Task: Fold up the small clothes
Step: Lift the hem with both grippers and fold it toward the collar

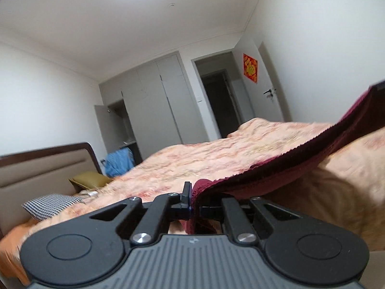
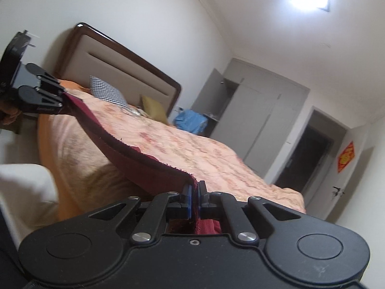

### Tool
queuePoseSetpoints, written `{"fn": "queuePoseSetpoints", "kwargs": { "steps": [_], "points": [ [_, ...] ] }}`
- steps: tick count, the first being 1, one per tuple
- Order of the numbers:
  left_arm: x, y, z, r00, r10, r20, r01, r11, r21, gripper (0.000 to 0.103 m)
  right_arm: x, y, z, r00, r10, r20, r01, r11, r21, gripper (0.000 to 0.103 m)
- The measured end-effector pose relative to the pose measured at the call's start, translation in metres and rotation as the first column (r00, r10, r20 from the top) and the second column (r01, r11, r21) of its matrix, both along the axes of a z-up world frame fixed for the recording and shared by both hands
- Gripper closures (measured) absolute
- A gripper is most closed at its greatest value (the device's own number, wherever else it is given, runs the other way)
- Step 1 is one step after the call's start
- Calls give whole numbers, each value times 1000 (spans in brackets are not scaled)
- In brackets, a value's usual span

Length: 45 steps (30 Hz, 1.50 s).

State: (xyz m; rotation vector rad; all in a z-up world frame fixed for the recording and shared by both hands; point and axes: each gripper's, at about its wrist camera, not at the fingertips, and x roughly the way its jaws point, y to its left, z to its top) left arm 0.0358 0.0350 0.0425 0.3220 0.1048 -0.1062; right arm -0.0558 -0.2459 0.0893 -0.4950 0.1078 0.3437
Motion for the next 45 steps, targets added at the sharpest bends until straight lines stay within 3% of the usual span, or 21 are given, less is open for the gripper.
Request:
{"fn": "queuePoseSetpoints", "kwargs": {
  "steps": [5,10,14,19,22,26,31,36,39,41,42,44,45],
  "points": [
    [-19,18,31,998,-34,-47,31,997,-68,98,4,-11,17,1000,25,-15,-24,999,46,99],
    [17,37,51,990,-46,-137,25,989,-148,97,53,-10,26,999,8,40,-6,999,-39,98],
    [66,37,68,986,-54,-160,38,994,-101,97,117,-10,38,997,-17,76,25,994,-104,98],
    [158,27,83,977,-36,-212,34,999,-12,97,211,-6,39,994,-64,84,76,986,-146,95],
    [215,23,85,966,-35,-258,29,999,-24,97,266,-4,26,995,-94,42,99,985,-143,95],
    [288,18,70,942,-24,-334,14,999,-32,97,333,0,-1,991,-127,-33,121,983,-138,95],
    [367,22,25,889,-15,-457,-14,998,-60,97,398,2,-43,978,-144,-149,124,983,-134,95],
    [413,35,-27,840,-19,-542,-39,995,-96,97,441,10,-82,958,-153,-242,127,985,-119,95],
    [428,38,-53,812,-25,-584,-50,992,-113,96,455,10,-101,945,-162,-285,141,986,-92,87],
    [431,38,-63,799,-25,-600,-53,992,-112,94,459,12,-111,936,-166,-310,150,986,-74,73],
    [432,39,-66,794,-23,-607,-59,992,-115,87,460,10,-116,932,-165,-321,152,986,-66,67],
    [430,41,-68,790,-32,-613,-64,989,-135,58,458,7,-123,929,-165,-331,154,986,-59,39],
    [427,42,-66,793,-36,-609,-66,987,-145,36,456,5,-126,930,-167,-328,156,986,-59,31]
  ]
}}
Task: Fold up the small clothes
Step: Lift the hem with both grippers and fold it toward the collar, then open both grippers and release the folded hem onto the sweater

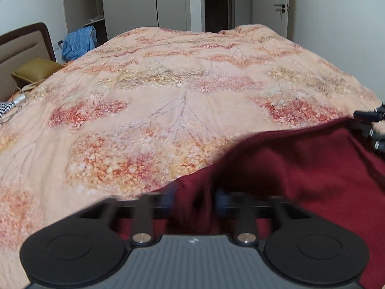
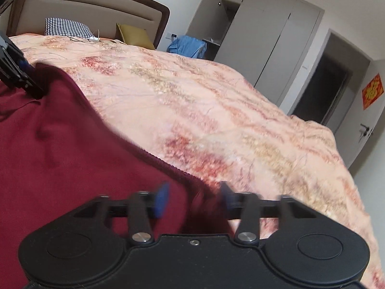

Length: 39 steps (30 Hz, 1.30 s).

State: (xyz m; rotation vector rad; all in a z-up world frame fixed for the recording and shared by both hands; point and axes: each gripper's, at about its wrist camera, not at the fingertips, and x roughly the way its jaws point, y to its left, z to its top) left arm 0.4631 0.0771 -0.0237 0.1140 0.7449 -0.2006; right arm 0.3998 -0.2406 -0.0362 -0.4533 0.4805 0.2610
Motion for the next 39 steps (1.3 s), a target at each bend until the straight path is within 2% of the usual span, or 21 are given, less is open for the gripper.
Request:
{"fn": "queuePoseSetpoints", "kwargs": {
  "steps": [1,3,4,7,9,11,14,15,17,18,20,28,32,39],
  "points": [
    [-3,1,2,1000,9,7,-9,1000,-5,23,-5,0,-1,1000,-1,11,1,1000,-4,21],
    [-10,3,5,999,31,19,-31,999,-12,14,-16,-4,-1,999,-6,40,7,1000,-15,7],
    [-16,3,9,999,41,23,-41,999,-19,8,-21,-5,0,998,-7,55,8,1000,-17,3],
    [-28,2,12,996,69,52,-67,997,-44,3,-28,-8,-5,997,-16,81,19,999,-35,1],
    [-31,-3,9,994,77,76,-74,996,-42,0,-25,-12,-13,993,-68,94,72,996,-43,1],
    [-30,-11,1,988,115,104,-115,993,-7,0,-20,-22,-23,984,-149,102,151,989,-4,1],
    [-24,-14,-22,968,216,127,-222,975,34,0,-10,-45,-39,954,-291,64,280,949,142,1],
    [-21,-11,-33,961,254,109,-257,966,21,0,-8,-54,-43,945,-324,38,311,929,200,1],
    [-20,4,-51,951,297,85,-290,953,-82,0,-5,-63,-45,939,-343,2,330,907,262,1],
    [-21,9,-54,948,302,94,-291,949,-119,0,-4,-64,-45,939,-344,-4,332,904,271,1],
    [-23,13,-54,948,303,99,-289,947,-139,0,-4,-62,-47,940,-342,-3,331,907,261,1],
    [-26,2,-55,945,301,130,-291,953,-87,0,-4,-60,-52,941,-340,4,327,909,257,1],
    [-27,2,-56,944,301,136,-291,953,-87,0,-5,-59,-52,940,-341,13,328,911,252,1],
    [-31,2,-57,941,302,153,-289,952,-97,0,-4,-65,-55,942,-336,-13,324,898,296,1]
  ]
}}
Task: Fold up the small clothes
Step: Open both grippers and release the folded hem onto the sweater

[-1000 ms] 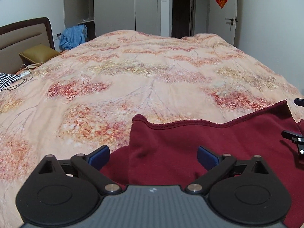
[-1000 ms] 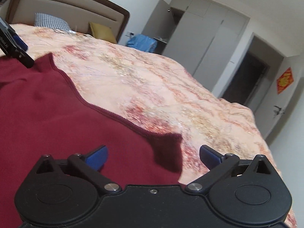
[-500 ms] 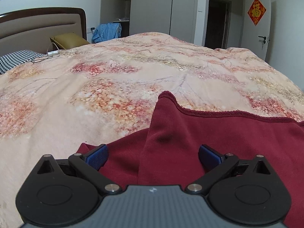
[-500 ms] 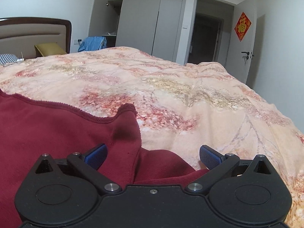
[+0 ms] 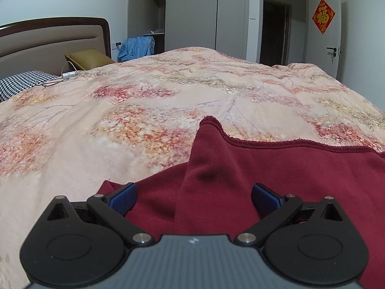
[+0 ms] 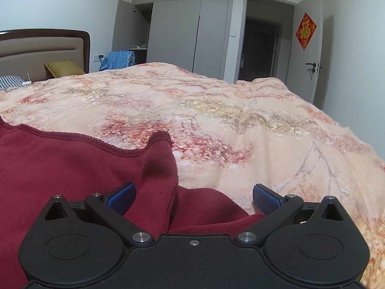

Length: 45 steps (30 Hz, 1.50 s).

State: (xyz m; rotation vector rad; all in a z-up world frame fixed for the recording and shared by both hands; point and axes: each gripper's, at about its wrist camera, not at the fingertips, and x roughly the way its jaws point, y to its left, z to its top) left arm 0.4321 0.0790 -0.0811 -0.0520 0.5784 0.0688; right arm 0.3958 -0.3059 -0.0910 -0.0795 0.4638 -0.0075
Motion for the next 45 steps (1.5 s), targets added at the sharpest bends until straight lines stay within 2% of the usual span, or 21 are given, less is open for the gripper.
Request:
{"fn": "queuePoseSetpoints", "kwargs": {
  "steps": [39,45],
  "points": [
    [-2,2,1,1000,-8,10,8,1000,-16,0,1,-3,-1,1000,5,-1,-5,1000,28,1],
    [-6,6,17,999,-49,5,49,998,-37,0,1,-3,-1,1000,5,-1,-5,1000,29,1]
  ]
}}
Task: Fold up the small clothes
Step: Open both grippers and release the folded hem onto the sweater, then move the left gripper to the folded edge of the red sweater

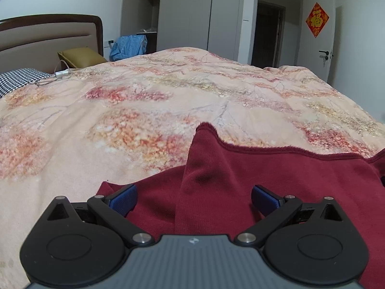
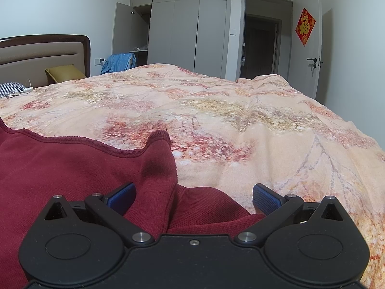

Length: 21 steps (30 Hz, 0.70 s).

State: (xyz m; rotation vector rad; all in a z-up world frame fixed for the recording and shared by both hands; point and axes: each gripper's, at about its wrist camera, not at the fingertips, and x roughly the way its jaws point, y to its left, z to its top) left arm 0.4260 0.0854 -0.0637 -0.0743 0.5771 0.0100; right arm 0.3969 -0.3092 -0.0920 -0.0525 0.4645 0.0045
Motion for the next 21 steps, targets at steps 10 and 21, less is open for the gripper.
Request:
{"fn": "queuePoseSetpoints", "kwargs": {
  "steps": [10,21],
  "points": [
    [-84,-4,44,987,114,111,-118,993,30,0,-1,0,0,1000,-1,2,1,1000,-4,1],
    [-160,-2,20,980,195,46,-187,971,-149,0,-10,20,8,999,7,32,-2,988,-152,1]
  ]
}}
